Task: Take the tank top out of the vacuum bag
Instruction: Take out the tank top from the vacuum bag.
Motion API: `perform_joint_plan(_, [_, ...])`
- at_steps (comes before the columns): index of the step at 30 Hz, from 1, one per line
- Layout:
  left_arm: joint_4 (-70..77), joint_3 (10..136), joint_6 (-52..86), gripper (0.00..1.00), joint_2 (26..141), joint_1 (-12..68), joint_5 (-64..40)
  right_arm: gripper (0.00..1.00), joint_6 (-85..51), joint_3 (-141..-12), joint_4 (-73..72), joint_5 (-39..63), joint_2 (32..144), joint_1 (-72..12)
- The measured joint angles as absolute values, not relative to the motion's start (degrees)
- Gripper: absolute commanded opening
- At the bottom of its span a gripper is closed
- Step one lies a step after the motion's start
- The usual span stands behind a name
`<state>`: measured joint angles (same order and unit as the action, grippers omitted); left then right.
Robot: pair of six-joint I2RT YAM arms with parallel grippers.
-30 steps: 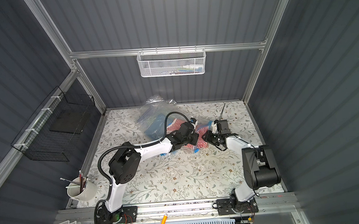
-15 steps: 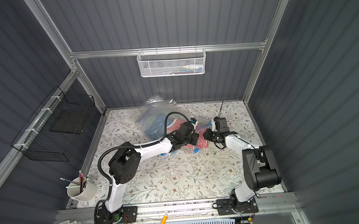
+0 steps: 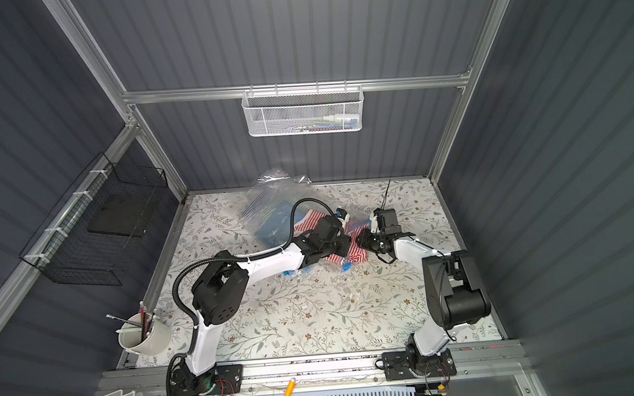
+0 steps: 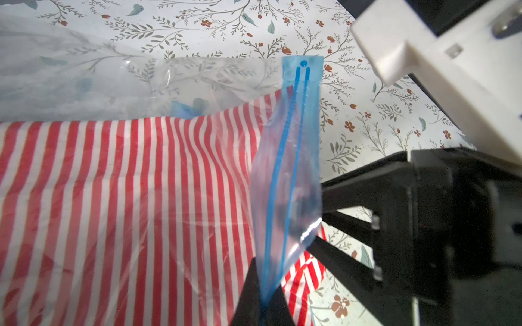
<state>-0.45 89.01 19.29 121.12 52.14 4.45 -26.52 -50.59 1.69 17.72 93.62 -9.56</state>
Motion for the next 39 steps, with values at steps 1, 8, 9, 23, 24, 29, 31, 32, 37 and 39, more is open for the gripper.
perform_joint_plan(1, [-0.4,89.0,19.3,0.0,121.1,52.1,4.4,0.4,-26.5,-50.8,1.5,17.8,93.9,-9.6])
perform_joint_plan(8, [-0.4,89.0,19.3,0.0,121.1,52.1,4.5,0.27,-26.2,-53.5,0.9,16.1,98.1,-10.7])
perform_joint_plan(9, [-0.4,89.0,19.3,0.0,121.1,52.1,4.5,0.21,-26.2,-53.9,1.0,15.7,98.6,-10.9])
perform_joint_plan(23, [-4.5,90.5,22.2,0.0,121.1,52.1,13.3,0.0,-26.9,-52.6,1.0,15.8,93.2,-11.8])
perform_joint_plan(24, [-5.0,91.0,22.5,0.0,121.1,52.1,14.1,0.0,-27.0,-52.4,1.1,15.8,92.5,-11.8])
perform_joint_plan(29, [-6.5,92.3,24.3,0.0,121.1,52.1,18.4,0.0,-27.0,-51.4,1.5,16.0,89.1,-11.8])
perform_joint_plan(31, [-7.6,92.8,24.7,0.0,121.3,52.1,19.6,0.0,-27.1,-50.9,1.9,16.4,88.0,-11.7])
perform_joint_plan(32, [-8.1,93.3,24.8,0.0,121.6,52.1,20.0,0.0,-27.3,-50.6,2.0,16.6,87.4,-11.7])
perform_joint_plan(37, [-9.0,95.5,25.2,0.0,123.5,52.1,21.0,0.0,-28.5,-50.1,3.3,17.8,84.2,-11.1])
perform_joint_plan(39, [-9.4,95.5,25.4,0.0,123.8,52.1,21.2,0.0,-28.7,-50.0,3.7,18.0,82.8,-10.5])
